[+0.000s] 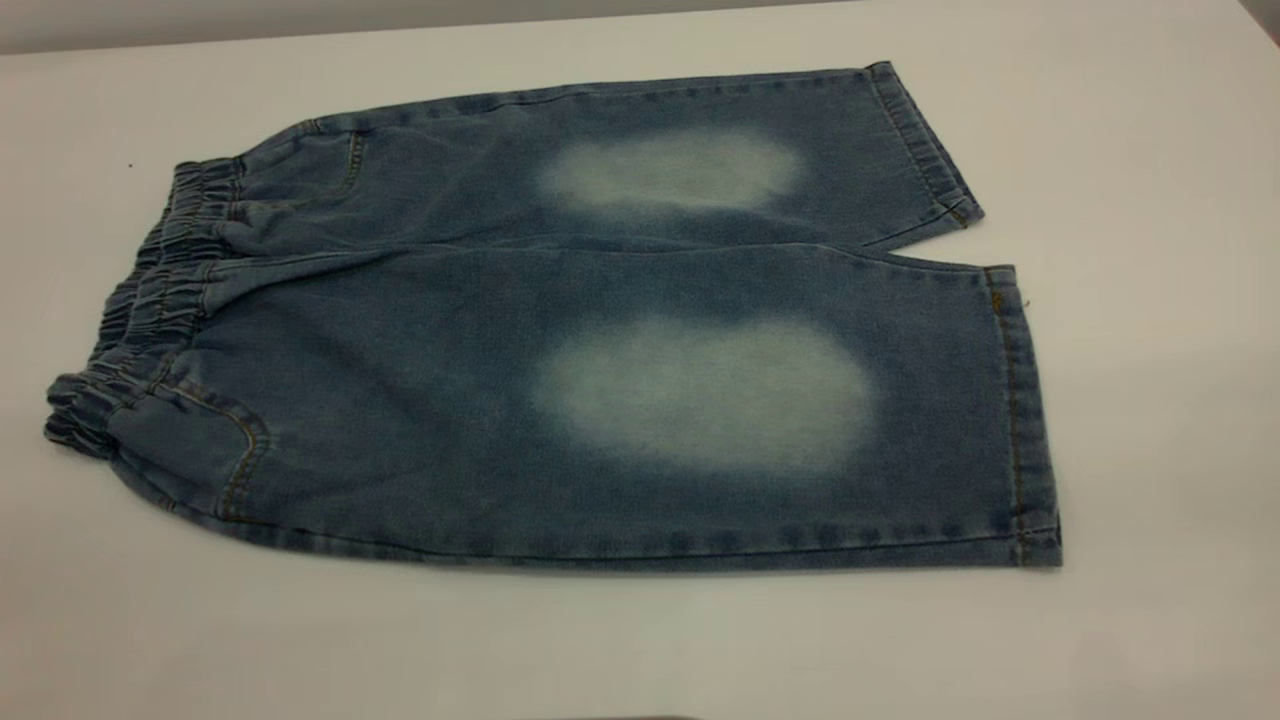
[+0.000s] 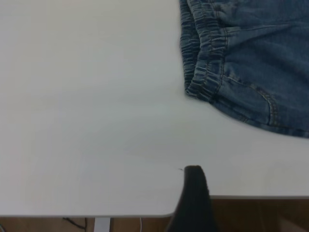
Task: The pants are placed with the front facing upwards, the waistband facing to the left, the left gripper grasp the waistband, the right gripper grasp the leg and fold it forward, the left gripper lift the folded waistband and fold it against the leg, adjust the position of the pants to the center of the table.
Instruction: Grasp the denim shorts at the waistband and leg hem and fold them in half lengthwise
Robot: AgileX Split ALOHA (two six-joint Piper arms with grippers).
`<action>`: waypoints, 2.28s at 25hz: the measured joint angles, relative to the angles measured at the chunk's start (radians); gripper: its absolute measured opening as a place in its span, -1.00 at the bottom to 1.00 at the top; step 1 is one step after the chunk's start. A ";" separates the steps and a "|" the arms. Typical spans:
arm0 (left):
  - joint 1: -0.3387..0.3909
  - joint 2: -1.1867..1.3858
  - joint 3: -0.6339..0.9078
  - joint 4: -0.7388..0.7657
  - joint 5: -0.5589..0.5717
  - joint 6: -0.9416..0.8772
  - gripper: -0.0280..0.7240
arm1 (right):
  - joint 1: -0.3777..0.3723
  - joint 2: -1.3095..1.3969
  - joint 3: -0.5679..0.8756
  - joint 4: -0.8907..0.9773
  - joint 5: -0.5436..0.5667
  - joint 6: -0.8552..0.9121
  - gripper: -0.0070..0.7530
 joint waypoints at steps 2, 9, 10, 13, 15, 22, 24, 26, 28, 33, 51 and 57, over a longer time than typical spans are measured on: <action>0.000 0.000 0.000 0.000 0.000 0.000 0.46 | 0.000 0.000 0.000 0.000 0.000 0.000 0.27; 0.000 0.004 -0.023 -0.012 -0.008 -0.001 0.46 | 0.012 0.004 -0.026 0.030 -0.003 0.000 0.27; 0.000 0.021 -0.042 -0.012 -0.018 -0.002 0.46 | 0.020 0.014 -0.046 0.039 -0.005 0.000 0.27; 0.000 0.136 -0.094 -0.041 -0.079 -0.003 0.46 | 0.037 0.067 -0.107 0.042 -0.021 0.000 0.27; 0.000 0.256 -0.117 -0.045 -0.114 -0.003 0.46 | 0.044 0.128 -0.138 0.042 -0.044 0.000 0.27; 0.000 0.679 -0.134 -0.145 -0.364 -0.002 0.46 | 0.044 0.404 -0.157 0.086 -0.181 0.000 0.35; 0.000 0.775 -0.134 -0.194 -0.454 0.009 0.46 | 0.044 0.489 -0.157 0.142 -0.224 -0.002 0.42; 0.000 0.861 -0.134 -0.231 -0.518 0.022 0.46 | 0.044 0.564 -0.157 0.189 -0.259 -0.005 0.48; 0.000 0.944 -0.134 -0.255 -0.566 0.026 0.46 | 0.044 0.636 -0.157 0.233 -0.289 -0.012 0.52; 0.000 1.107 -0.134 -0.268 -0.654 0.031 0.46 | 0.044 0.807 -0.148 0.387 -0.335 -0.097 0.54; 0.001 1.277 -0.137 -0.270 -0.800 0.049 0.46 | 0.044 1.320 0.048 1.215 -0.580 -0.816 0.54; 0.069 1.348 -0.137 -0.273 -0.809 0.048 0.46 | 0.044 1.467 0.048 1.366 -0.580 -1.018 0.54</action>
